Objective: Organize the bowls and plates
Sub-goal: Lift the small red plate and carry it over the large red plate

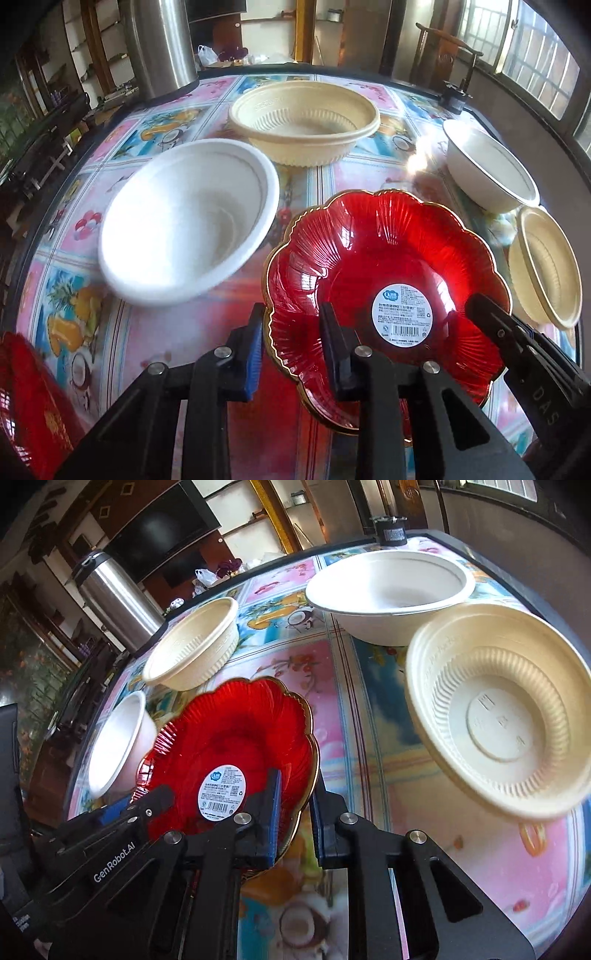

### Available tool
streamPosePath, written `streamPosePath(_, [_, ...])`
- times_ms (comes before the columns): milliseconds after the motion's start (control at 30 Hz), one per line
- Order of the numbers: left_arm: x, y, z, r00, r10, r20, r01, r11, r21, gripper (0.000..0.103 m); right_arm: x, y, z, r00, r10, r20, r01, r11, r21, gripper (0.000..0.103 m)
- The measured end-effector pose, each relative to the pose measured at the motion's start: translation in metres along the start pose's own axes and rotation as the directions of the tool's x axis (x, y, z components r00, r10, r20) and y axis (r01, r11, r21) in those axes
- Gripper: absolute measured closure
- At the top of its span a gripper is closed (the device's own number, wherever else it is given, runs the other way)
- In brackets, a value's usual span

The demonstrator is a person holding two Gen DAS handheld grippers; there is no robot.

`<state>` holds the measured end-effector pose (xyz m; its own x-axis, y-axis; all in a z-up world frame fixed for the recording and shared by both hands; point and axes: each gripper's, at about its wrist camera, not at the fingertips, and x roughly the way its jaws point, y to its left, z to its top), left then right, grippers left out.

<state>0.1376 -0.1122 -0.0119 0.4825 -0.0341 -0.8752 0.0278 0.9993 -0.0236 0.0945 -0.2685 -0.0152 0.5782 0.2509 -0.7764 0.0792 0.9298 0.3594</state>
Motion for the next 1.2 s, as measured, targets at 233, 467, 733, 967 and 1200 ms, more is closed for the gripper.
streamPosePath(233, [-0.029, 0.006, -0.029, 1.000, -0.015, 0.017, 0.015, 1.000, 0.010, 0.075, -0.031, 0.011, -0.032, 1.000, 0.005, 0.025, -0.004, 0.999, -0.032, 0.089])
streamPosePath(467, [-0.054, 0.022, -0.052, 0.999, -0.014, 0.050, 0.014, 1.000, -0.007, 0.075, -0.055, 0.030, -0.059, 0.999, 0.002, 0.048, 0.002, 0.996, -0.086, 0.089])
streamPosePath(733, [-0.091, 0.055, -0.069, 0.993, 0.016, 0.119, -0.011, 0.999, -0.043, 0.075, -0.080, 0.069, -0.080, 0.996, 0.050, 0.078, -0.038, 0.989, -0.146, 0.088])
streamPosePath(967, [-0.112, 0.090, -0.080, 0.987, 0.050, 0.151, -0.037, 0.995, -0.090, 0.075, -0.089, 0.111, -0.092, 0.993, 0.092, 0.079, -0.074, 0.975, -0.211, 0.088])
streamPosePath(1200, [-0.123, 0.118, -0.092, 0.981, 0.079, 0.175, -0.056, 0.990, -0.132, 0.075, -0.091, 0.145, -0.103, 0.991, 0.114, 0.075, -0.090, 0.961, -0.263, 0.088])
